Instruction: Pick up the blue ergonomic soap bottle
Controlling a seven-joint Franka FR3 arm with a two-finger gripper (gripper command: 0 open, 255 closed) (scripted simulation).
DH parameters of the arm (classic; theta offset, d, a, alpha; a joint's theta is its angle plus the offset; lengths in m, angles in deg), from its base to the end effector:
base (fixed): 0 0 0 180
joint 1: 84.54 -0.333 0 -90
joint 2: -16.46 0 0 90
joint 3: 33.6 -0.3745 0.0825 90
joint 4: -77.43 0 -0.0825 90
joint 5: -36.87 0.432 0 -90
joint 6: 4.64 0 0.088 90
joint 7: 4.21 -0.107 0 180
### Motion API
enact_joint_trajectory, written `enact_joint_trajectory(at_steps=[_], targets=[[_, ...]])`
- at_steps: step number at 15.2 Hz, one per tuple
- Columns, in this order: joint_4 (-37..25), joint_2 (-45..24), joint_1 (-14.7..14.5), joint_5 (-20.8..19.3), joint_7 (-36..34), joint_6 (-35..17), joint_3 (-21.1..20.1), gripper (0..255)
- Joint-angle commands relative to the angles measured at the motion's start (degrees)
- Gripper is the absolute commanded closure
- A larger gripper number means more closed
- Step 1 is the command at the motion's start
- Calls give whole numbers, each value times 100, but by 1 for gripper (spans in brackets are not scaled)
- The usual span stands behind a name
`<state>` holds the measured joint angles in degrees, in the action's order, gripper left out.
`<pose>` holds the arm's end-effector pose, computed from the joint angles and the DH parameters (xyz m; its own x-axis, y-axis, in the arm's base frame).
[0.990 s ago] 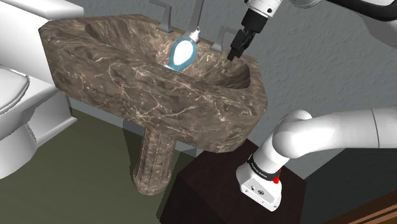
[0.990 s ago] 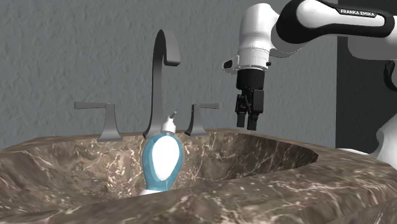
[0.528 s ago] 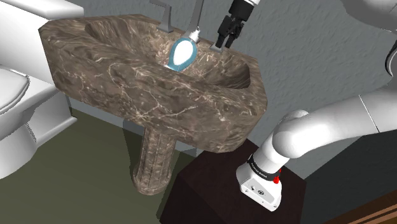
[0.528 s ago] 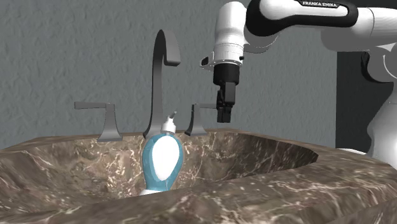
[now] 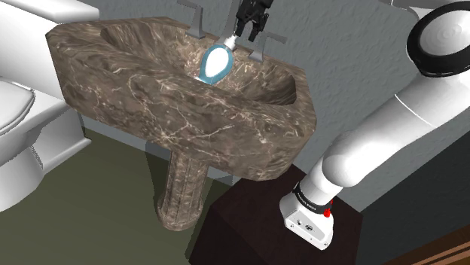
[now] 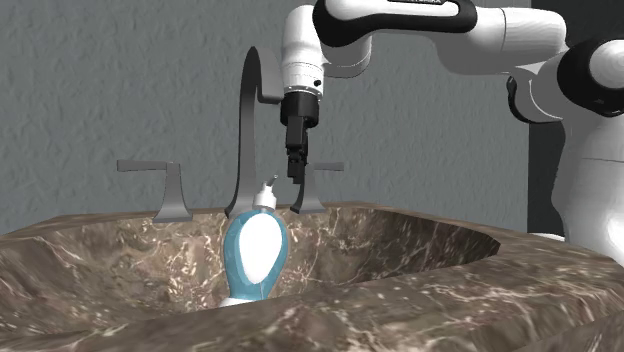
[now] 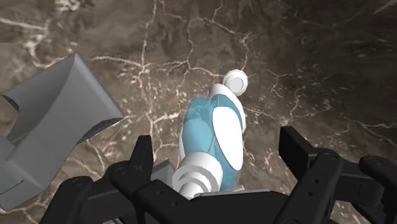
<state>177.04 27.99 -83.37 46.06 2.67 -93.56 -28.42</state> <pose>0.5228 -0.0466 0.7089 0.9993 0.0120 0.0353 0.0180 -0.9845 -0.1744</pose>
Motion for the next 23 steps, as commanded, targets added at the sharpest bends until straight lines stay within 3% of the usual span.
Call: enact_joint_trajectory(at_steps=[1, 4, 13, 14, 20, 23], targets=[[-661, -588, 11, 165, -51, 157, 60, 0], [-1666, -1375, 78, 407, -101, 494, 152, 0], [-836, -1184, 67, 378, 6, -139, 122, 0], [-906, -1253, 77, 387, 26, -131, 135, 255], [-490, -1031, 18, 368, -55, -344, 62, 255], [-836, -1184, 60, 378, 6, -139, 129, 255]])
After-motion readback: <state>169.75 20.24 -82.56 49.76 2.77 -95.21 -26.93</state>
